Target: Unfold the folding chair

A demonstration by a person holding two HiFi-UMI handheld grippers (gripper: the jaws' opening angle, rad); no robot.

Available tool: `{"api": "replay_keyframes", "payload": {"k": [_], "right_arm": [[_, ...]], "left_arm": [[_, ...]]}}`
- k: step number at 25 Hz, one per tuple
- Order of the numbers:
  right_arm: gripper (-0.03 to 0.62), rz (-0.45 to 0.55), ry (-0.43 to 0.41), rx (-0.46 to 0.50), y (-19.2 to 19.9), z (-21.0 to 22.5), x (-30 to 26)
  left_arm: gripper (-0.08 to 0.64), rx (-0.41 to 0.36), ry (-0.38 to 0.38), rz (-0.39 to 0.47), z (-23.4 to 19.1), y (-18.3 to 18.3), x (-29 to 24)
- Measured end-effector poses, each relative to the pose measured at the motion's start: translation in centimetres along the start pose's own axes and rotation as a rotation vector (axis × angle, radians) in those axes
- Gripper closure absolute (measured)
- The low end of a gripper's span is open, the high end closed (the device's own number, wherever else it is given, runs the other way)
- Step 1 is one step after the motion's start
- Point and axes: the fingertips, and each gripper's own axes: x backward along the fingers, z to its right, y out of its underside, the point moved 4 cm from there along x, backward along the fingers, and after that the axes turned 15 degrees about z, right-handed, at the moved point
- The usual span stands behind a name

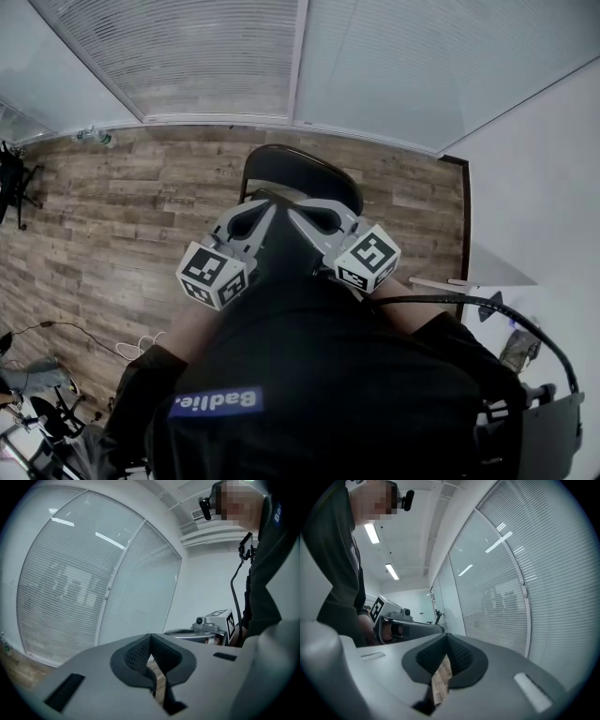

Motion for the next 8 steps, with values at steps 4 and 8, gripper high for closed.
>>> {"api": "replay_keyframes", "payload": {"k": [4, 8], "right_arm": [[0.591, -0.015, 0.01, -0.008, 0.26, 0.08, 0.18], [0.592, -0.024, 0.015, -0.013, 0.22, 0.03, 0.61]], "left_arm": [[0.554, 0.014, 0.013, -0.009, 0.23, 0.34, 0.01], [0.554, 0.024, 0.018, -0.017, 0.64, 0.54, -0.03]]}}
